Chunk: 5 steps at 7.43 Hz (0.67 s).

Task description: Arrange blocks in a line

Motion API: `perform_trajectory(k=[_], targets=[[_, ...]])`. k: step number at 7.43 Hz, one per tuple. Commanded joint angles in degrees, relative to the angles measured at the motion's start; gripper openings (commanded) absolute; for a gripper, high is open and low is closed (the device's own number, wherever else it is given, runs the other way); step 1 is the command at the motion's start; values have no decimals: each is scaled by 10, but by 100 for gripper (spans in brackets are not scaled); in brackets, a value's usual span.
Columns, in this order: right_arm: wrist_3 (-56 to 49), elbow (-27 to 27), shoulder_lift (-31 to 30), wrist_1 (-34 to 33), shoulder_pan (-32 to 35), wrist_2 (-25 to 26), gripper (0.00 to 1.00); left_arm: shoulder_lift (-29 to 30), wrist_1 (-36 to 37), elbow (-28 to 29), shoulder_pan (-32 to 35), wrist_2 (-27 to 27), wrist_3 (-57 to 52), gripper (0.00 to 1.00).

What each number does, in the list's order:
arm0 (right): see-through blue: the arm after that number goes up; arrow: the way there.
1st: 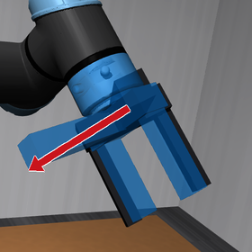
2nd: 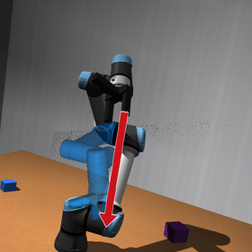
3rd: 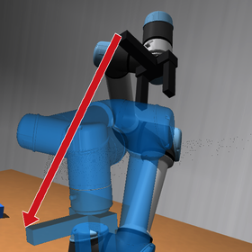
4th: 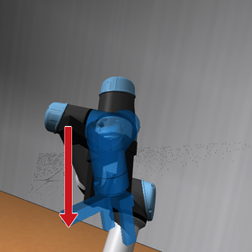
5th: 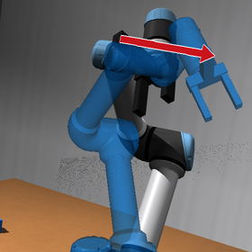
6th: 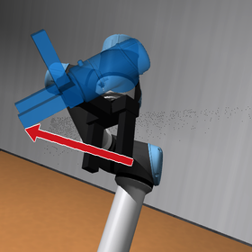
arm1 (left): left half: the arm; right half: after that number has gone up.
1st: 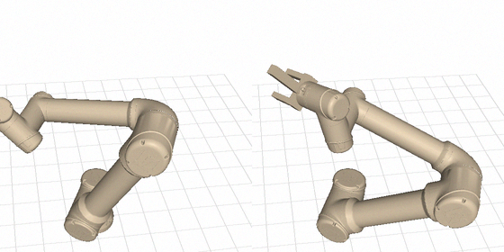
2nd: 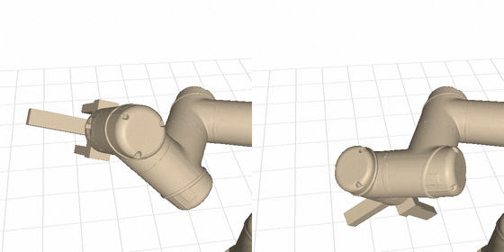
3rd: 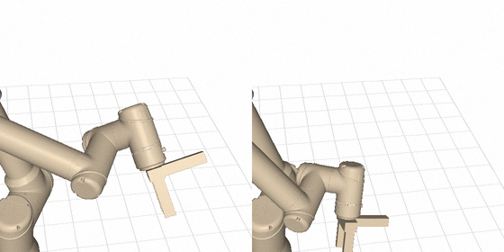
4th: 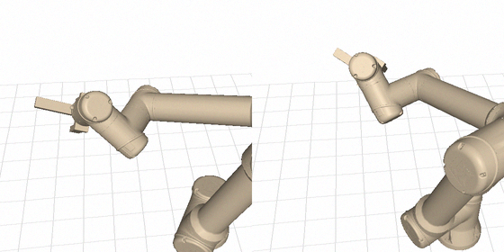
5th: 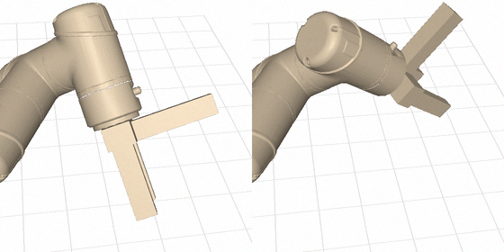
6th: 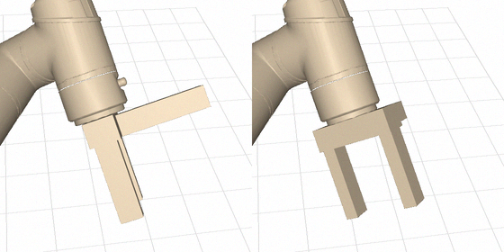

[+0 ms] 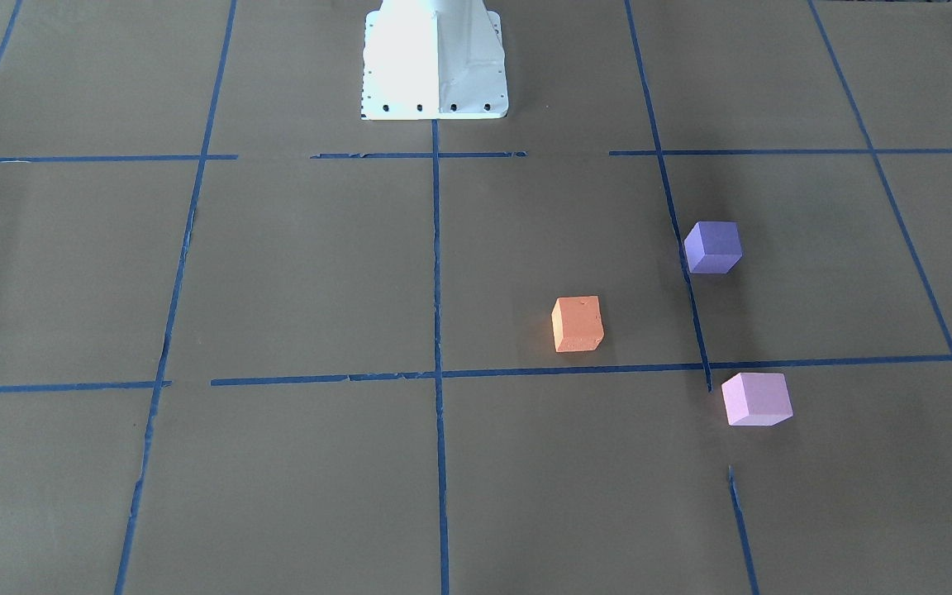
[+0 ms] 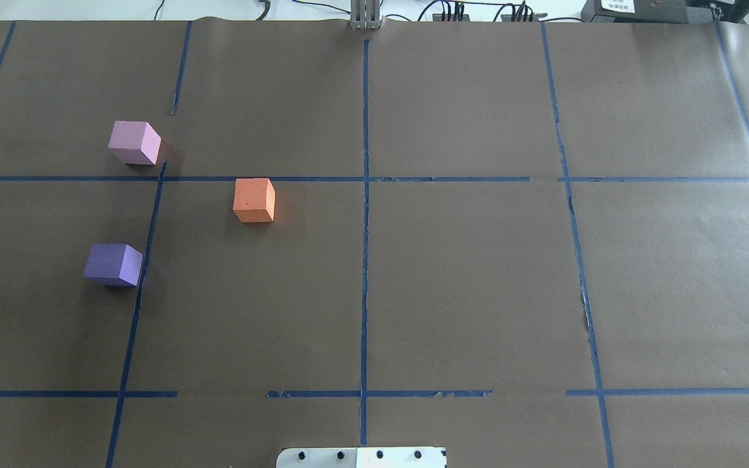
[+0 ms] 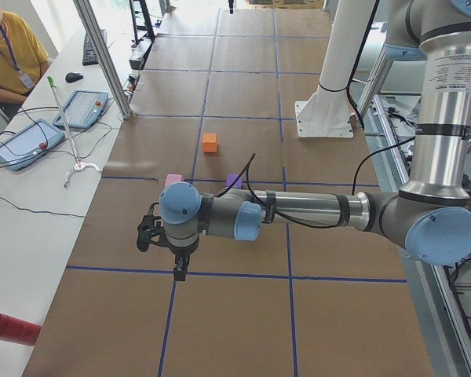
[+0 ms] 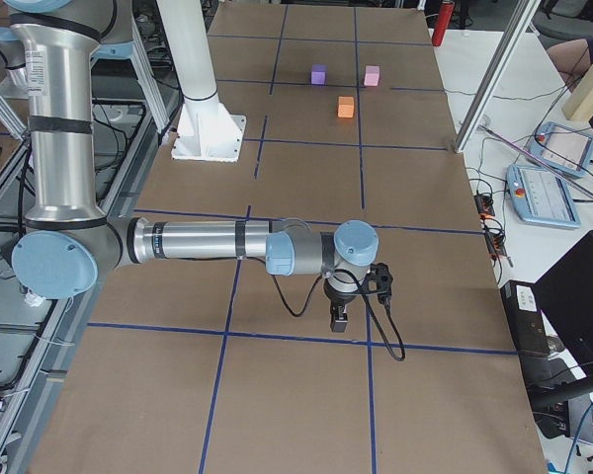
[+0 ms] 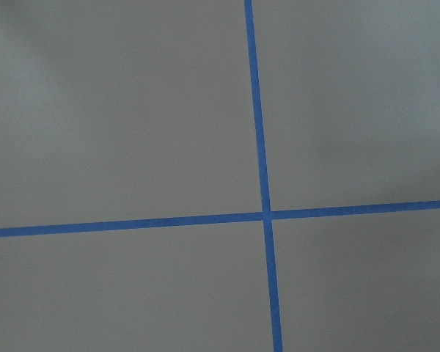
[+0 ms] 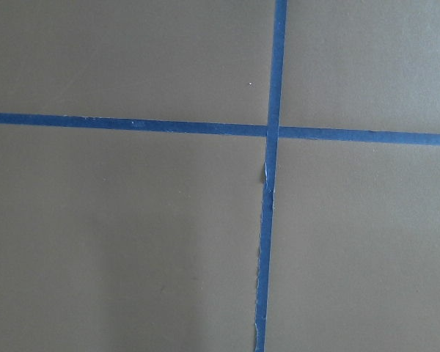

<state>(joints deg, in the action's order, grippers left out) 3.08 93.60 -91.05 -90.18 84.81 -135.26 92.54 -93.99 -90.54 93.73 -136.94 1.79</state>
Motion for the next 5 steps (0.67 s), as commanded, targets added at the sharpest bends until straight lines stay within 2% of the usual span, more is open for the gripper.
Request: perform_trajectory(k=[1, 5], targets=[[0, 0, 0, 0, 0, 0, 100, -3, 21, -7, 0, 0, -33, 100], [0, 0, 0, -1, 0, 0, 100, -3, 17, -6, -1, -2, -30, 100]])
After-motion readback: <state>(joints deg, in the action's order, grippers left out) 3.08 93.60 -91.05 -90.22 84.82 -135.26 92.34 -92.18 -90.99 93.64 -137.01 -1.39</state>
